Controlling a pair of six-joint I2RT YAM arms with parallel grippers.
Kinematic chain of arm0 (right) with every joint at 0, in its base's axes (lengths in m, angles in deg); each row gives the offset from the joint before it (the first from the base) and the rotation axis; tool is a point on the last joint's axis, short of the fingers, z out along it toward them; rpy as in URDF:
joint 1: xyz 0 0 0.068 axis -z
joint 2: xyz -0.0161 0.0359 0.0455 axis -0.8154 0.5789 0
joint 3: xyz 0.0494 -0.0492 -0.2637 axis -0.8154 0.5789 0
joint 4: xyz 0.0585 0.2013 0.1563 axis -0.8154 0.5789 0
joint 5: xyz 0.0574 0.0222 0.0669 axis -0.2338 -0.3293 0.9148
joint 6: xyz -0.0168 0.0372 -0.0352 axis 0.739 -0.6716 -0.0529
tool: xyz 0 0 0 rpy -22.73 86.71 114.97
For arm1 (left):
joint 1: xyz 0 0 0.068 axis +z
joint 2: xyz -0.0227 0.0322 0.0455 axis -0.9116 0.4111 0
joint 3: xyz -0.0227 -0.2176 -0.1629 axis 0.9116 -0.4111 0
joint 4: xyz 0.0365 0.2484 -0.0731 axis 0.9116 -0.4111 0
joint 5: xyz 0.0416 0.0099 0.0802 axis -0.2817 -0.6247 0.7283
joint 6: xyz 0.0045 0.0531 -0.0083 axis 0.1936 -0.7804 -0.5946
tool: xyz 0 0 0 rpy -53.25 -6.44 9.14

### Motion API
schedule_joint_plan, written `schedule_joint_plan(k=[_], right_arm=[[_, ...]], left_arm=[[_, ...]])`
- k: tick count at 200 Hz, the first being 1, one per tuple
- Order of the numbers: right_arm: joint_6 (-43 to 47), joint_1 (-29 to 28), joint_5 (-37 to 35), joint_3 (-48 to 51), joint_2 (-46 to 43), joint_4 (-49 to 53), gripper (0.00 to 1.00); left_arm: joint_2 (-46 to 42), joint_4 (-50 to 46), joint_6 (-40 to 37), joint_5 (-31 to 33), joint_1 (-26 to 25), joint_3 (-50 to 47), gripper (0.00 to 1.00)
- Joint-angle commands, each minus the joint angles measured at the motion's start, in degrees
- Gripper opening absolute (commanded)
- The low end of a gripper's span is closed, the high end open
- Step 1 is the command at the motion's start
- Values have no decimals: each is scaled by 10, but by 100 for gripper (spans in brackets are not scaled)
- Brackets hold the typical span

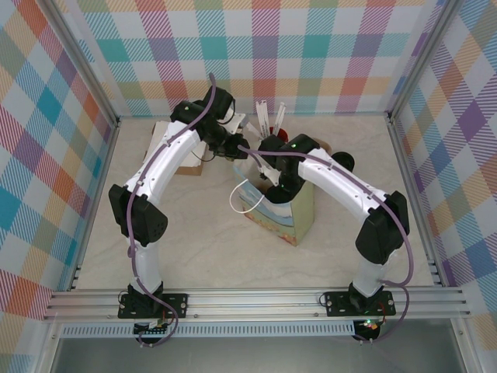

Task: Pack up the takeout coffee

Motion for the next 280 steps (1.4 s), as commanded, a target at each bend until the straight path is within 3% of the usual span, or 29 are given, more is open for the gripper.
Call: schedule_joint_plan(k=[1, 33, 104, 164, 218, 255, 280], right_arm=[[-3, 0, 12, -14, -15, 21, 85], [-4, 1, 18, -9, -15, 14, 85], [-23, 3, 1, -45, -20, 38, 85], [-43, 11, -2, -113, -36, 77, 85], [-60, 23, 13, -195, -47, 128, 85], [-63, 26, 21, -223, -45, 141, 85], [-59, 27, 16, -225, -39, 143, 85]], left_arm=[[-10, -6, 4, 0, -1, 15, 34], [-22, -6, 4, 16, -1, 17, 57], [-126, 47, 28, 86, 8, -30, 88], [-263, 146, 44, 100, 16, -187, 92], [-399, 278, -1, 31, 16, -368, 95], [-436, 318, -8, -23, 15, -418, 96], [-436, 314, -8, -22, 15, -420, 96]])
